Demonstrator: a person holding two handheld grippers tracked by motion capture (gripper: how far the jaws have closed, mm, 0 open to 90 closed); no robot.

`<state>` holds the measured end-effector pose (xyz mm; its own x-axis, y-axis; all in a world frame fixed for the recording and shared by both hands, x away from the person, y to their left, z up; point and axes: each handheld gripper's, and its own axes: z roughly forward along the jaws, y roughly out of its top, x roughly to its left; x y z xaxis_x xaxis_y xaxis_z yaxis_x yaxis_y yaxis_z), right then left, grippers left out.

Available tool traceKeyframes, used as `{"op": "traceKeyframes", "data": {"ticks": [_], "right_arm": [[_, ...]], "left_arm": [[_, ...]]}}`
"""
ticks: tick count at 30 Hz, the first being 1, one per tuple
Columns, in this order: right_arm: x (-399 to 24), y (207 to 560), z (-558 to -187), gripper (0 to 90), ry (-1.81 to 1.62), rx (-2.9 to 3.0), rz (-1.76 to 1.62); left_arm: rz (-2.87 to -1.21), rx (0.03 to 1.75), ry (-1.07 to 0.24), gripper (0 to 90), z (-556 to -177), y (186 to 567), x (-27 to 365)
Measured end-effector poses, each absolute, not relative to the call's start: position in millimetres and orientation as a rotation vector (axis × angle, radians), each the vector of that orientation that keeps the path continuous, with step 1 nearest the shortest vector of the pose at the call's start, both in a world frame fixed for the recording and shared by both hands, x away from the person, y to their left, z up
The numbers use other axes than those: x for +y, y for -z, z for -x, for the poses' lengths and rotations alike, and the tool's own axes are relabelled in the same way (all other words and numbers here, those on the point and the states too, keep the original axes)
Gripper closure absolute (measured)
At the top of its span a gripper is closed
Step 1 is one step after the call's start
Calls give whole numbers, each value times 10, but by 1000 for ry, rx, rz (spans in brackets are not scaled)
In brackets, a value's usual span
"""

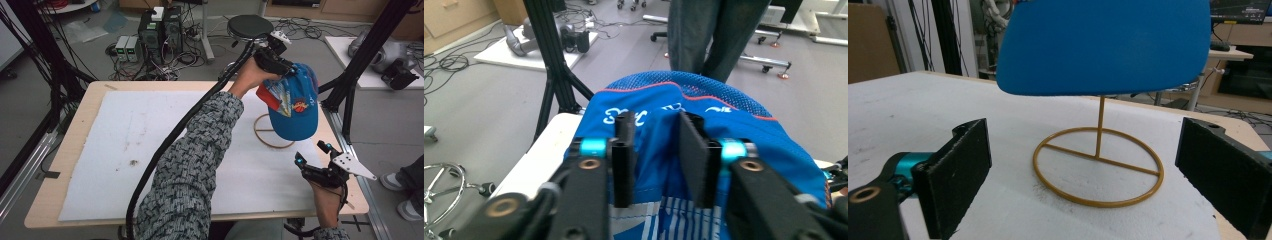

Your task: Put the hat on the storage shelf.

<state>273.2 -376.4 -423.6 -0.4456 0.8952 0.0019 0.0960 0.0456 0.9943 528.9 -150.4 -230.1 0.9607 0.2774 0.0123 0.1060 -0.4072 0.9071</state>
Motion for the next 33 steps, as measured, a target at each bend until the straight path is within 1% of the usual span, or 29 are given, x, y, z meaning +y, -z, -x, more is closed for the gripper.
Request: {"op": "traceKeyframes", "data": {"ticks": [1, 2, 3, 6, 7, 15, 19, 20, 25, 27, 29, 30, 31, 33], "right_arm": [[-3759, 4234, -2720, 68, -1473, 1634, -1009], [-3759, 4234, -2720, 68, -1473, 1634, -1009], [-3767, 4233, -2707, 68, -1464, 1633, -1013], [-3778, 4237, -2702, 68, -1463, 1629, -1025], [-3805, 4239, -2690, 68, -1463, 1619, -1030], [-3847, 4235, -2654, 68, -1469, 1602, -1042], [-3837, 4237, -2665, 68, -1469, 1609, -1034], [-3837, 4237, -2665, 68, -1469, 1609, -1034], [-3824, 4237, -2678, 68, -1469, 1612, -1028], [-3820, 4235, -2679, 68, -1467, 1616, -1030], [-3806, 4233, -2692, 68, -1470, 1616, -1016], [-3798, 4232, -2691, 68, -1475, 1618, -1021], [-3791, 4230, -2693, 68, -1472, 1622, -1016], [-3780, 4227, -2696, 68, -1468, 1626, -1008]], "left_arm": [[-1991, 274, -192, 614, -5289, 2301, -1504], [-1988, 273, -192, 614, -5287, 2296, -1498], [-1980, 275, -182, 562, -5283, 2283, -1486], [-1980, 266, -173, 541, -5278, 2262, -1470], [-1977, 261, -168, 499, -5269, 2251, -1463], [-1962, 256, -204, 420, -5208, 2114, -1377], [-1966, 262, -215, 395, -5193, 2039, -1261], [-1966, 262, -215, 394, -5193, 2039, -1261], [-1968, 278, -244, 389, -5170, 1909, -1001], [-1971, 280, -249, 389, -5167, 1894, -969], [-1951, 298, -281, 392, -5138, 1855, -830], [-1951, 298, -281, 396, -5138, 1855, -830], [-1951, 321, -270, 396, -5134, 1847, -717], [-1970, 325, -283, 395, -5115, 1847, -620]]}}
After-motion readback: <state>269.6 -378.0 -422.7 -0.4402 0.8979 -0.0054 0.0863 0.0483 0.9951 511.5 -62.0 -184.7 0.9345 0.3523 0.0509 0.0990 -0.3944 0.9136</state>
